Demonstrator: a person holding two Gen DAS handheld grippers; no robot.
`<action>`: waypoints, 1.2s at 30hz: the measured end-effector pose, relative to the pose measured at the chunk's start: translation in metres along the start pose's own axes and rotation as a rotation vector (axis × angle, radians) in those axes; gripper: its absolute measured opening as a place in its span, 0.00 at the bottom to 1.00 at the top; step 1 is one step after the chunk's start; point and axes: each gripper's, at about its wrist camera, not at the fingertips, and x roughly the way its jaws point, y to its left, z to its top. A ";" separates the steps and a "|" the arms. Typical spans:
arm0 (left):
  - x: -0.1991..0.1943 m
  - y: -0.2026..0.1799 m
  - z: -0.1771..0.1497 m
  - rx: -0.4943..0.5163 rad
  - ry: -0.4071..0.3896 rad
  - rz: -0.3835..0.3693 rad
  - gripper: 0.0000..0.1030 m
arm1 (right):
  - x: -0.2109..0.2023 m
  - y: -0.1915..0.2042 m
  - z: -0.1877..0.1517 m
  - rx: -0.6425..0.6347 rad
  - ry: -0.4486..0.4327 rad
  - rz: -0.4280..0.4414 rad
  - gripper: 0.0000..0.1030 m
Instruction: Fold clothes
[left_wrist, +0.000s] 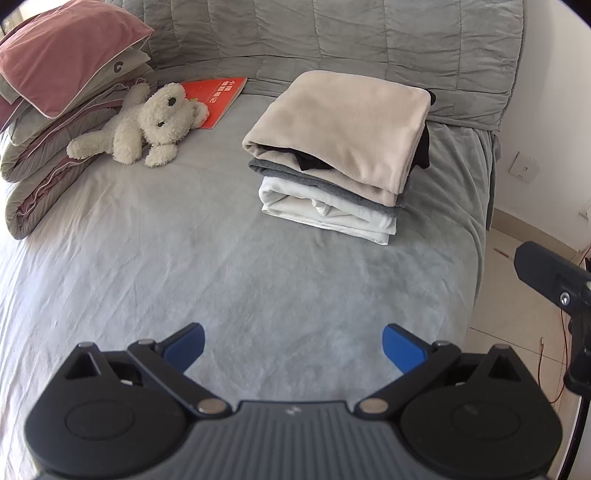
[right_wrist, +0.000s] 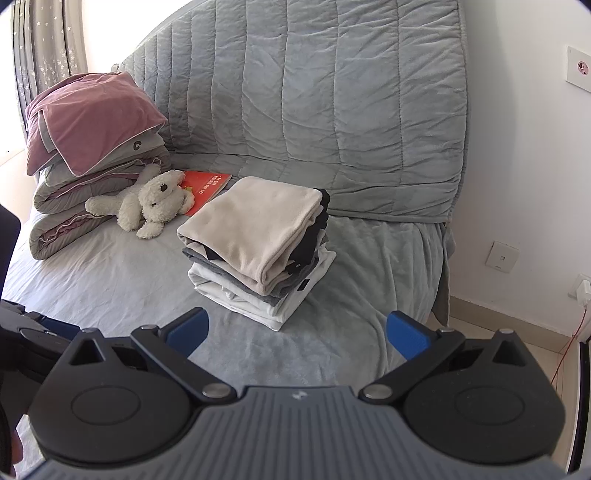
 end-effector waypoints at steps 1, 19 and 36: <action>0.000 0.000 0.000 0.002 0.001 0.001 0.99 | 0.000 0.000 0.000 0.000 0.000 0.000 1.00; 0.002 -0.003 -0.001 0.018 0.001 0.013 0.99 | 0.000 0.001 0.000 -0.001 0.003 -0.003 1.00; -0.005 0.008 -0.019 -0.048 0.017 -0.002 0.99 | -0.007 0.010 -0.004 -0.021 0.002 0.014 1.00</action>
